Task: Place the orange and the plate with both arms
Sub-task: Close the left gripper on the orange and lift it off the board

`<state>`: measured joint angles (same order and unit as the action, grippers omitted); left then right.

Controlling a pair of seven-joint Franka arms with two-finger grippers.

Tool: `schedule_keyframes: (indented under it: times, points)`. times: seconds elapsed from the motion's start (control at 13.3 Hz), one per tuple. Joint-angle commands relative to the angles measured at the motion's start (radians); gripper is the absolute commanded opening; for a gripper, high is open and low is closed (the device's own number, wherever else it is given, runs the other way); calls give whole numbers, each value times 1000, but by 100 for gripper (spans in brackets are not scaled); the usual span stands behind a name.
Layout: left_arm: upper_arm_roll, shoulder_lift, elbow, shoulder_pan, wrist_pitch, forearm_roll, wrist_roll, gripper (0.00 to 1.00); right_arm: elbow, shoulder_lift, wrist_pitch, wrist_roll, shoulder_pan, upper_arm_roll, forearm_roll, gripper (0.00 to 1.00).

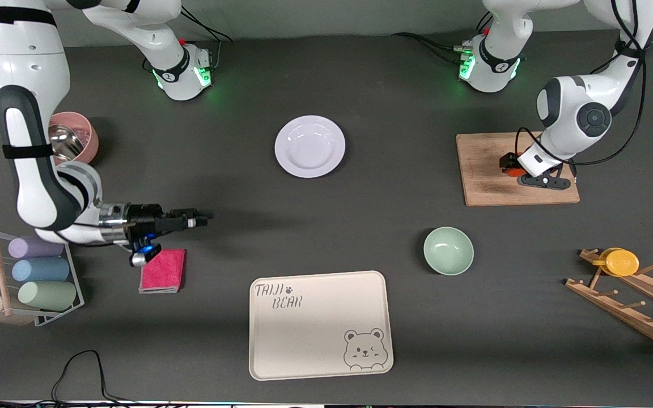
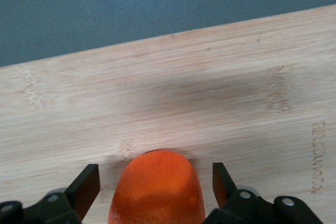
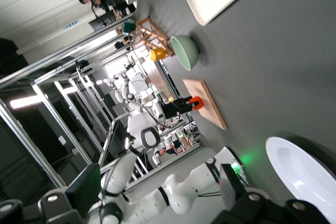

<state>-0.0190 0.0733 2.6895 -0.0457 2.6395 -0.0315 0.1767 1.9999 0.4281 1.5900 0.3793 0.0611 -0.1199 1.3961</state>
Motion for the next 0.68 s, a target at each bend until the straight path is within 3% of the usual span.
schedule_keyframes:
  times: [0.0, 0.3, 0.6]
  points:
    - [-1, 2, 0, -3, -19, -13, -3, 66, 175, -118, -7, 67, -6, -9, 21, 100]
    - [-1, -38, -20, 3, -45, -13, -42, 58, 181, -114, -45, 140, -7, -23, -42, 100]
    - [-1, -139, -273, 7, -440, -11, -72, 58, 200, -152, -47, 145, -4, -34, -52, 100]
